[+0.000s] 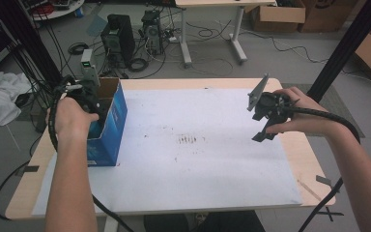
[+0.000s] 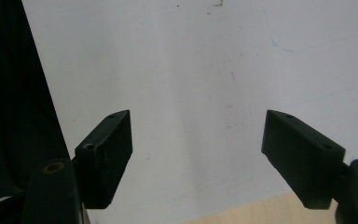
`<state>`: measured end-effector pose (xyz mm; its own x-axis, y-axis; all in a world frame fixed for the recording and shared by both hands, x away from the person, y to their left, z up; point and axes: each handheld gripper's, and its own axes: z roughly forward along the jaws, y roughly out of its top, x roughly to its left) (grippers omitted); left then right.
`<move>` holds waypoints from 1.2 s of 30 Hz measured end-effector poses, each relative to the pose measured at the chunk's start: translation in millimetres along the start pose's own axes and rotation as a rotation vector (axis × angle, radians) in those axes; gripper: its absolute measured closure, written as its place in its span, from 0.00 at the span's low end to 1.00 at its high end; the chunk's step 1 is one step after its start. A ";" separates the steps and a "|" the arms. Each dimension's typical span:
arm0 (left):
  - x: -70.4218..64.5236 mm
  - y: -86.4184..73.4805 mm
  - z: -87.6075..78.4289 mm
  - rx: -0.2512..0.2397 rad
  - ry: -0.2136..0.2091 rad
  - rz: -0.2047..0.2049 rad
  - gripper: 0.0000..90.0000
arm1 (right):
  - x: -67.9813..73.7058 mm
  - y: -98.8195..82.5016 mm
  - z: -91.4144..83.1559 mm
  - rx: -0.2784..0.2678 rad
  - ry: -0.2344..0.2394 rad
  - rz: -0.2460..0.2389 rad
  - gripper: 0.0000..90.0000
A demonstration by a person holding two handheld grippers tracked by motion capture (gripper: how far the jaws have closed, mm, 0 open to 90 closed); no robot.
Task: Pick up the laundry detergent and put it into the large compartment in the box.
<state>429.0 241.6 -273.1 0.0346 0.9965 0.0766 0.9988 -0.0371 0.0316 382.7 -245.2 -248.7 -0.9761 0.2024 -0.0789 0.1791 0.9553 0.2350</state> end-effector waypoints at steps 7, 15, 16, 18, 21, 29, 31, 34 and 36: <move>2.7 -0.9 5.0 0.009 -0.008 0.003 0.43 | -0.9 -0.7 0.2 -0.001 -0.001 -0.001 0.27; 1.1 -1.2 6.4 0.002 -0.003 0.001 0.42 | 0.1 1.2 1.0 0.001 0.000 -0.002 0.27; 1.5 -1.3 6.5 0.004 -0.003 0.005 0.42 | 0.2 1.2 1.1 0.001 0.000 -0.002 0.27; 1.8 -1.6 6.5 0.001 -0.005 0.003 0.42 | 0.1 0.9 1.3 0.000 0.000 -0.002 0.27; 1.5 -2.1 6.8 0.005 -0.004 0.006 0.42 | 0.3 0.6 1.7 0.002 0.001 -0.002 0.27; 1.6 -3.3 7.3 0.004 -0.006 0.001 0.42 | 1.7 1.1 0.3 0.006 -0.001 -0.003 0.27; 1.7 -3.3 7.4 0.006 -0.010 -0.006 0.42 | 2.1 1.4 -0.3 0.005 -0.003 -0.002 0.27; 1.8 -3.0 7.4 0.006 -0.010 -0.007 0.42 | 2.6 1.7 -1.0 0.008 -0.004 -0.006 0.27; 2.2 -3.0 7.5 0.005 -0.012 -0.012 0.42 | 2.8 0.9 -1.4 0.007 -0.005 -0.004 0.27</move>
<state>426.4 244.5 -280.6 0.0227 0.9977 0.0639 0.9993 -0.0244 0.0274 380.0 -244.1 -247.4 -0.9763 0.1992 -0.0847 0.1757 0.9578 0.2277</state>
